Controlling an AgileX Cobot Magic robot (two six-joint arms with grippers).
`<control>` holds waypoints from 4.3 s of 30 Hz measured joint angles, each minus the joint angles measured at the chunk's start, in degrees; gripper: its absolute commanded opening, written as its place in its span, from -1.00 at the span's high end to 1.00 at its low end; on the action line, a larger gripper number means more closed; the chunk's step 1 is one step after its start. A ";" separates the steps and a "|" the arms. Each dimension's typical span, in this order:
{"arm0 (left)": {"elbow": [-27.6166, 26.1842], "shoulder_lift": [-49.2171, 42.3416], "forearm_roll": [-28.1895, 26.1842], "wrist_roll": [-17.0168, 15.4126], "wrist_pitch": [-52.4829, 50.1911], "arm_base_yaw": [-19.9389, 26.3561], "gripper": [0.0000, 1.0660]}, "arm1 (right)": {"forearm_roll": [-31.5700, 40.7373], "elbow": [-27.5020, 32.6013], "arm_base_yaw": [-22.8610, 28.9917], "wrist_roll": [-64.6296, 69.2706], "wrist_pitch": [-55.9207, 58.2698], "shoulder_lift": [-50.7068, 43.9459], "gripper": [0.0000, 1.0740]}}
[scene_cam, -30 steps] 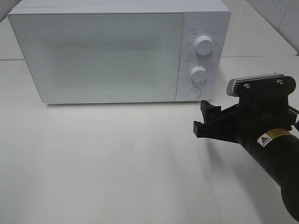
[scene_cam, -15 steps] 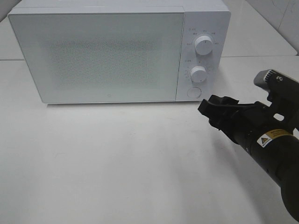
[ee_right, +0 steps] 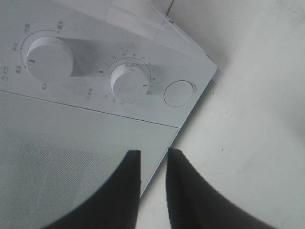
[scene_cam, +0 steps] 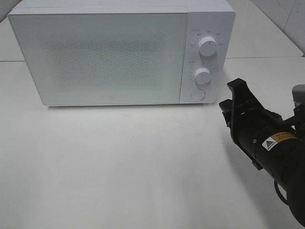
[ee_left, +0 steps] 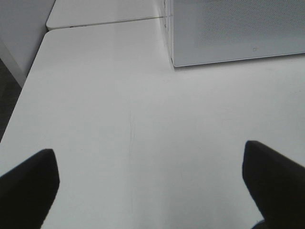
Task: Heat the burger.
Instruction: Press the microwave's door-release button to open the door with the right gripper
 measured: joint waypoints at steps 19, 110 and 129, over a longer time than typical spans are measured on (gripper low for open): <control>0.00 0.00 0.00 0.00 0.00 0.00 -0.83 | 0.11 -0.34 0.00 18.96 0.52 0.06 1.00; 0.00 0.00 0.00 0.00 0.00 0.00 -0.83 | -5.16 -31.28 -15.18 23.20 13.98 27.10 1.00; 0.00 0.00 0.00 0.00 0.00 0.00 -0.83 | -5.10 -33.75 -15.36 23.20 14.50 28.48 1.00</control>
